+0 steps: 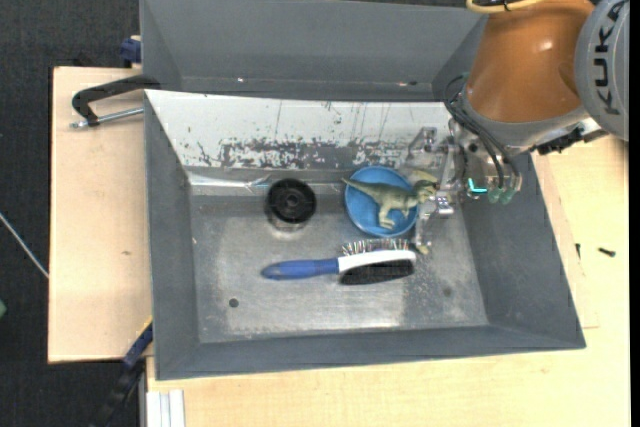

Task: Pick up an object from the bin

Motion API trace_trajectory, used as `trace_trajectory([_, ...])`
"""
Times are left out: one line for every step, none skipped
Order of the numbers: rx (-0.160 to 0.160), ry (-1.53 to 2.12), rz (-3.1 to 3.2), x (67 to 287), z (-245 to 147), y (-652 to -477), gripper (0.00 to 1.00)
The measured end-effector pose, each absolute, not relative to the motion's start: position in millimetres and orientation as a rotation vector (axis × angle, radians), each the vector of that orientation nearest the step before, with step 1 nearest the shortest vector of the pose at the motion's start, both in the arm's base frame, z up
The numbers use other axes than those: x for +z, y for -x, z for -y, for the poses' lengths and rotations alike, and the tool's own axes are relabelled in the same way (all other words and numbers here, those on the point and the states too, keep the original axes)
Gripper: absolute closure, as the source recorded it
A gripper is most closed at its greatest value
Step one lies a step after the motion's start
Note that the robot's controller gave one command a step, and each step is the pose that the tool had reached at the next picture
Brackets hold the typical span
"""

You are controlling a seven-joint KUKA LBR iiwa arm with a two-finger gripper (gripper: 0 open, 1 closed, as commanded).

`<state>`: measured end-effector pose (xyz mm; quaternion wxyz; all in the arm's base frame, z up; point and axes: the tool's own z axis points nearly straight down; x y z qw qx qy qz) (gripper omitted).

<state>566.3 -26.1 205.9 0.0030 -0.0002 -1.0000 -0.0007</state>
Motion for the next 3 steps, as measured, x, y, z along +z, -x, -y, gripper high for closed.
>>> trace_trajectory([-0.001, 0.111, 3.151, 105.6, 55.3, -578.5, 0.0])
trace_trajectory([-0.001, 0.11, 3.142, 103.1, 55.5, -576.6, 1.0])
trace_trajectory([0.002, -0.094, 3.155, 240.9, 59.3, -585.4, 1.0])
